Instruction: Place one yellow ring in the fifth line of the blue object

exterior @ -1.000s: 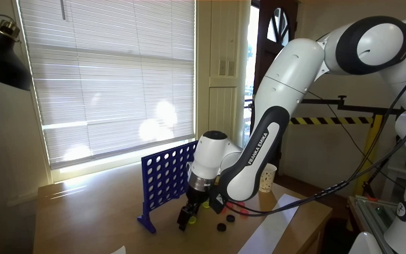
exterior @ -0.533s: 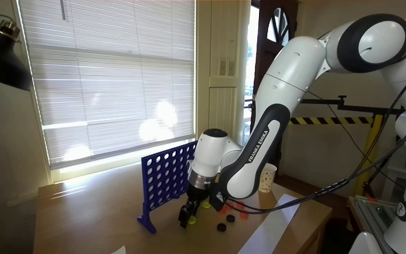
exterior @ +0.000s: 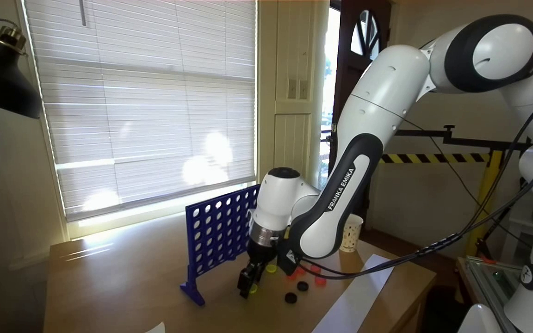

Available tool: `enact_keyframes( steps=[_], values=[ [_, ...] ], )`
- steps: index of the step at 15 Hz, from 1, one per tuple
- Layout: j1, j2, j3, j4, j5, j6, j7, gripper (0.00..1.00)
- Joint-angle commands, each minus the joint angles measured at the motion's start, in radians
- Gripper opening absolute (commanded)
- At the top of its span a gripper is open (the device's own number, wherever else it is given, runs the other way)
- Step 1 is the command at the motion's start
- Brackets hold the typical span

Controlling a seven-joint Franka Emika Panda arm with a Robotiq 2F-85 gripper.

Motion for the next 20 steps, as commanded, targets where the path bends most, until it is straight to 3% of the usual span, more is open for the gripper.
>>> enact_keyframes(
  steps=[1, 3, 10, 14, 15, 16, 20],
  values=[
    [-0.009, -0.025, 0.012, -0.03, 0.021, -0.027, -0.025, 0.54],
    [-0.009, -0.025, 0.011, -0.029, 0.02, -0.031, -0.025, 0.57],
    [-0.013, -0.035, 0.018, -0.027, 0.018, -0.049, -0.026, 0.1],
    [-0.023, -0.034, 0.028, -0.024, 0.019, -0.057, -0.036, 0.1],
    [-0.025, -0.034, 0.031, -0.023, 0.019, -0.059, -0.039, 0.25],
    [-0.026, -0.034, 0.031, -0.024, 0.019, -0.058, -0.039, 0.1],
    [-0.019, -0.037, 0.025, -0.026, 0.013, -0.058, -0.041, 0.1]
  ],
)
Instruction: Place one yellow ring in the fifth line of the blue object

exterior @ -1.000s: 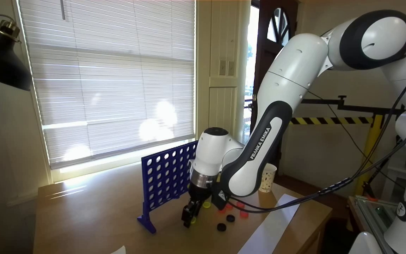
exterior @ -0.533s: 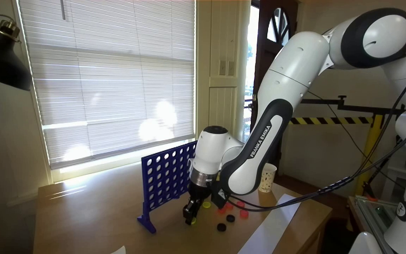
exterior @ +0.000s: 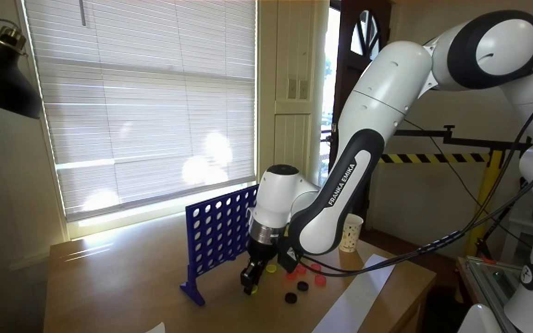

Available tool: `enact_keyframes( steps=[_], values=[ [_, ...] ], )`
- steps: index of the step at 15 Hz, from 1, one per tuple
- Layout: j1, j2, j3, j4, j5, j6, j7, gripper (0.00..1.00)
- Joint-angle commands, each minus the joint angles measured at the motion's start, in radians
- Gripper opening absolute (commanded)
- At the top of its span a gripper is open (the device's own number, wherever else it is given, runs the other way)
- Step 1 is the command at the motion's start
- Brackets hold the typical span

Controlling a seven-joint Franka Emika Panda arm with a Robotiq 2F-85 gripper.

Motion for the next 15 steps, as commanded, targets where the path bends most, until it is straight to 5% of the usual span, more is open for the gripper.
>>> enact_keyframes(
  steps=[1, 10, 15],
  values=[
    [-0.011, -0.019, 0.014, -0.022, 0.013, -0.026, -0.029, 0.1],
    [0.094, -0.042, -0.045, -0.034, -0.017, -0.015, 0.017, 0.1],
    [0.255, -0.075, -0.176, -0.058, -0.062, -0.004, 0.114, 0.1]
  ],
)
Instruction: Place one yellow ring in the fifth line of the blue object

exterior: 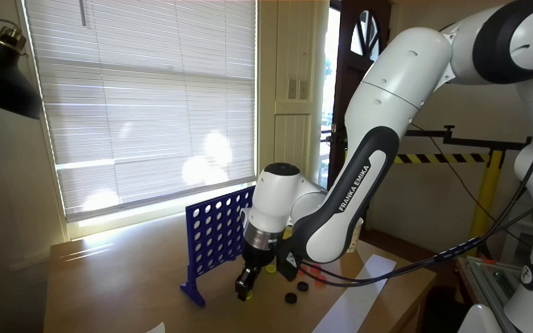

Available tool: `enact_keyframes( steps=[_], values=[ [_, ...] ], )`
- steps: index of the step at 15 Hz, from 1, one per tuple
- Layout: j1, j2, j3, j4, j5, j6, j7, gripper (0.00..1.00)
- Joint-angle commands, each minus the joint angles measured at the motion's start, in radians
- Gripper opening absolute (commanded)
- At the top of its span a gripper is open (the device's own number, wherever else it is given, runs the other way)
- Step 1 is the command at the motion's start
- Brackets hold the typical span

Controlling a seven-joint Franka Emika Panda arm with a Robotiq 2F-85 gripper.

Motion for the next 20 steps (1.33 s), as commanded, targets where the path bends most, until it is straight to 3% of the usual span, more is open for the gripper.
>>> enact_keyframes(
  steps=[1, 6, 12, 18, 20],
  values=[
    [0.133, -0.052, -0.122, -0.046, -0.07, 0.002, 0.097, 0.1],
    [0.281, -0.047, -0.275, -0.034, -0.126, 0.026, 0.174, 0.1],
    [0.404, -0.038, -0.403, -0.032, -0.147, 0.033, 0.199, 0.1],
    [0.467, -0.024, -0.461, -0.008, -0.158, 0.031, 0.171, 0.1],
    [0.519, -0.018, -0.514, -0.015, -0.169, 0.032, 0.19, 0.1]
  ],
)
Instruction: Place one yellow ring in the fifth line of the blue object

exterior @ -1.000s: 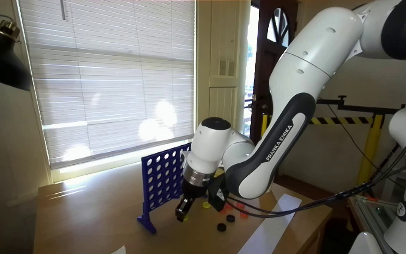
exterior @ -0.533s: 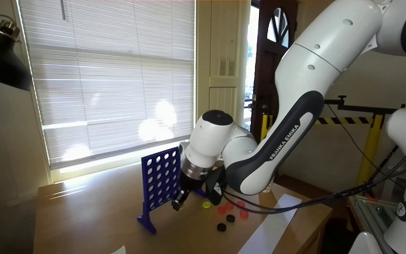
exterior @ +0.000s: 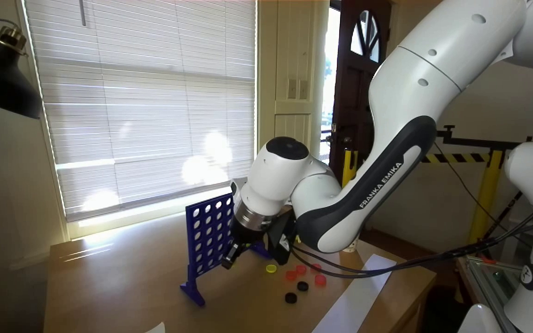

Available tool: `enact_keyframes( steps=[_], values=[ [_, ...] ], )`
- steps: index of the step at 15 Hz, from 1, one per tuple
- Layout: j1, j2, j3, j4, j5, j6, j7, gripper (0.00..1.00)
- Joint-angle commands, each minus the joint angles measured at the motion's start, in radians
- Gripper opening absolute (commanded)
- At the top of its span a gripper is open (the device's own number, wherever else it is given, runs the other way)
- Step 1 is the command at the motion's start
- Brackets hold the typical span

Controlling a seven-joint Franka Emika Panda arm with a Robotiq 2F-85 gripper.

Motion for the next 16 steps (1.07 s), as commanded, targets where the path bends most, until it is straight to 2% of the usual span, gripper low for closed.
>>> enact_keyframes(
  steps=[1, 5, 9, 16],
  values=[
    [0.092, 0.012, -0.098, -0.013, -0.042, 0.017, 0.038, 0.1],
    [0.232, 0.028, -0.242, -0.023, -0.048, -0.001, 0.048, 0.1],
    [0.343, 0.053, -0.355, -0.041, -0.026, 0.004, 0.038, 0.1],
    [0.531, 0.114, -0.55, -0.139, 0.018, 0.039, 0.042, 0.1]
  ],
)
